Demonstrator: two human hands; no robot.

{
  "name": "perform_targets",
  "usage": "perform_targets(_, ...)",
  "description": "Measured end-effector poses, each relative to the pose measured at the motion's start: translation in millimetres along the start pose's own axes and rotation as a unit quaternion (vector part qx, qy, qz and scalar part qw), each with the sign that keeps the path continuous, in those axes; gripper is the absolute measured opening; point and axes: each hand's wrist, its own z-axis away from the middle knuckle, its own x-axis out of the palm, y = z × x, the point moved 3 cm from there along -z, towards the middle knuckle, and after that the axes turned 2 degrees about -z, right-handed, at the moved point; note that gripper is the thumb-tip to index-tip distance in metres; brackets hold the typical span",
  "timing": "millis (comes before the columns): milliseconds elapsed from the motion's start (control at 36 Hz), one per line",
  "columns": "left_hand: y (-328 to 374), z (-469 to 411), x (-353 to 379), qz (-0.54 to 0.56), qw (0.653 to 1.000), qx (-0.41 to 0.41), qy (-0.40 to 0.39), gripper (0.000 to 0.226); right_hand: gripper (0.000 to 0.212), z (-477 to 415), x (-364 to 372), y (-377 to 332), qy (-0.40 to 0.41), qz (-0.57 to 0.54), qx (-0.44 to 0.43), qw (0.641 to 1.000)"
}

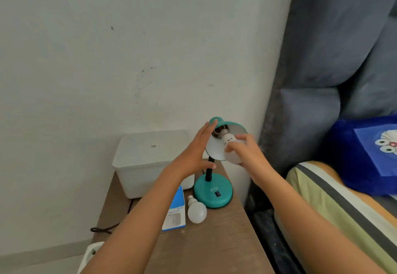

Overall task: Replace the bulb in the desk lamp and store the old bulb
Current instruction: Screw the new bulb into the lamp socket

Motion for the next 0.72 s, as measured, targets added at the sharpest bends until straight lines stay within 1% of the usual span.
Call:
perform_targets(83, -1.5, -7.3, 1.3, -0.001, 1.000, 0.027, 0.007, 0.117, 0.054, -12.4, 5.2, 1.8, 0.006, -0.005, -0.001, 1.000)
perform_targets(194, -5.9, -12.0, 4.4, -0.005, 0.999, 0.043, 0.012, 0.115, 0.058, -27.6, 10.9, 8.6, 0.025, -0.015, -0.011, 1.000)
perform_targets(306, -8.9, -14.4, 3.8, -0.011, 0.998, 0.050, 0.022, 0.110, 0.053, -35.1, 17.0, 11.8, 0.035, -0.028, -0.020, 0.999)
perform_targets(361, -8.6, -14.5, 3.8, -0.009, 0.998, 0.055, 0.023, 0.107, 0.049, -37.9, 20.6, 11.6, 0.028, -0.101, 0.019, 0.994)
perform_targets(417, -9.3, -13.7, 3.6, -0.005, 0.998, 0.061, 0.030, 0.106, 0.048, -39.6, 22.7, 12.6, 0.010, -0.215, 0.067, 0.974)
perform_targets(444, -10.1, -13.3, 3.2, -0.002, 0.998, 0.062, 0.033, 0.105, 0.047, -40.6, 23.3, 12.8, -0.004, -0.266, 0.075, 0.961)
perform_targets(500, -10.8, -12.7, 2.5, 0.001, 0.997, 0.062, 0.038, 0.105, 0.046, -39.8, 23.4, 11.9, -0.025, -0.323, 0.066, 0.944)
perform_targets(528, -11.0, -12.6, 2.4, 0.001, 0.997, 0.063, 0.039, 0.104, 0.049, -39.7, 24.2, 13.0, -0.028, -0.324, 0.057, 0.944)
perform_targets(556, -11.1, -12.8, 2.4, 0.003, 0.997, 0.063, 0.040, 0.104, 0.050, -40.2, 25.5, 15.7, -0.018, -0.295, 0.045, 0.954)
perform_targets(611, -11.1, -12.9, 3.3, 0.005, 0.997, 0.064, 0.042, 0.103, 0.044, -36.4, 25.6, 18.7, 0.042, -0.166, 0.000, 0.985)
perform_targets(639, -11.0, -12.6, 3.6, 0.006, 0.997, 0.066, 0.044, 0.102, 0.039, -33.4, 25.6, 18.7, 0.073, -0.106, -0.041, 0.991)
perform_targets(667, -11.2, -12.4, 3.8, 0.008, 0.997, 0.068, 0.047, 0.101, 0.034, -31.1, 26.3, 19.8, 0.094, -0.078, -0.074, 0.990)
perform_targets(694, -11.0, -12.0, 3.8, 0.010, 0.996, 0.068, 0.048, 0.099, 0.031, -27.3, 27.7, 20.3, 0.104, -0.080, -0.080, 0.988)
perform_targets(722, -11.0, -11.8, 4.0, 0.010, 0.996, 0.068, 0.049, 0.098, 0.030, -25.8, 29.6, 20.9, 0.101, -0.117, -0.057, 0.986)
